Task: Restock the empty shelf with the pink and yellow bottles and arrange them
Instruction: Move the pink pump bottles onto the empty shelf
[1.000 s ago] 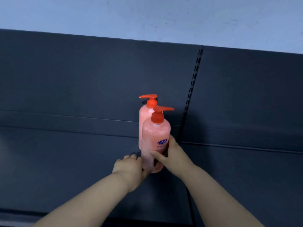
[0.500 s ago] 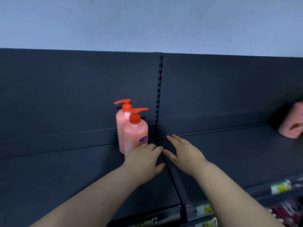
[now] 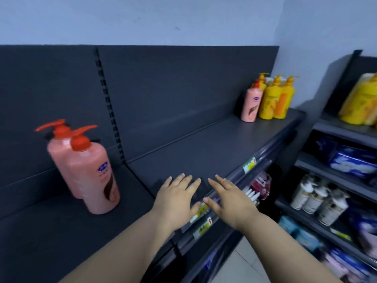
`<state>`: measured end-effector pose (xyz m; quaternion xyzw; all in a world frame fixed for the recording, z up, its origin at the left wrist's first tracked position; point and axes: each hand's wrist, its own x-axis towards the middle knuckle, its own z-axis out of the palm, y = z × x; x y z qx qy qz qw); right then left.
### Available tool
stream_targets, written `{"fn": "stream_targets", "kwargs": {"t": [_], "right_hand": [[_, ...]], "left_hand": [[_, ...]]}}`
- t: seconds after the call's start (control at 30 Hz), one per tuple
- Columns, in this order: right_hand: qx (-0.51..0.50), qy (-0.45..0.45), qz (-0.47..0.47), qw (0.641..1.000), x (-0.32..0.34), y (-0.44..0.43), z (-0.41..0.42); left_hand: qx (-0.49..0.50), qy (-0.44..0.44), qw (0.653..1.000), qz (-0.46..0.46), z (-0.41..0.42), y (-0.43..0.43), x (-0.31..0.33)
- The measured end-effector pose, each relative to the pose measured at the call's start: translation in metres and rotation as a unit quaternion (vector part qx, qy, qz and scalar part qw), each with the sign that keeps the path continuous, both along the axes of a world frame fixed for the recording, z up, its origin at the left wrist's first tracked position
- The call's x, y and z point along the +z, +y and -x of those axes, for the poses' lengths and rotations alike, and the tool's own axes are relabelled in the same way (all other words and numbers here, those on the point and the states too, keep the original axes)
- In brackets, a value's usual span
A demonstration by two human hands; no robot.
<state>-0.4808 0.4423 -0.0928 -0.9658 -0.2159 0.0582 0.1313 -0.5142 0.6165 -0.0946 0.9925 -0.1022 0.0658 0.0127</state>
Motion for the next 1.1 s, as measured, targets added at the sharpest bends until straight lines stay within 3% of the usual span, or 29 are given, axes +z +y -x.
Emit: {"fn": "stream_targets", "kwargs": {"t": [0.37, 0.8, 1.1], "right_hand": [[-0.047, 0.001, -0.048, 0.998, -0.006, -0.072, -0.06], [-0.07, -0.019, -0.045, 0.996, 0.021, -0.24, -0.185], [-0.068, -0.037, -0.045, 0.996, 0.032, -0.281, -0.252]], "left_hand": [[-0.019, -0.029, 0.999, 0.021, -0.074, -0.072, 0.004], [-0.006, -0.054, 0.995, 0.078, -0.209, -0.227, 0.019], [-0.02, -0.042, 0.996, 0.073, -0.283, -0.268, 0.021]]}}
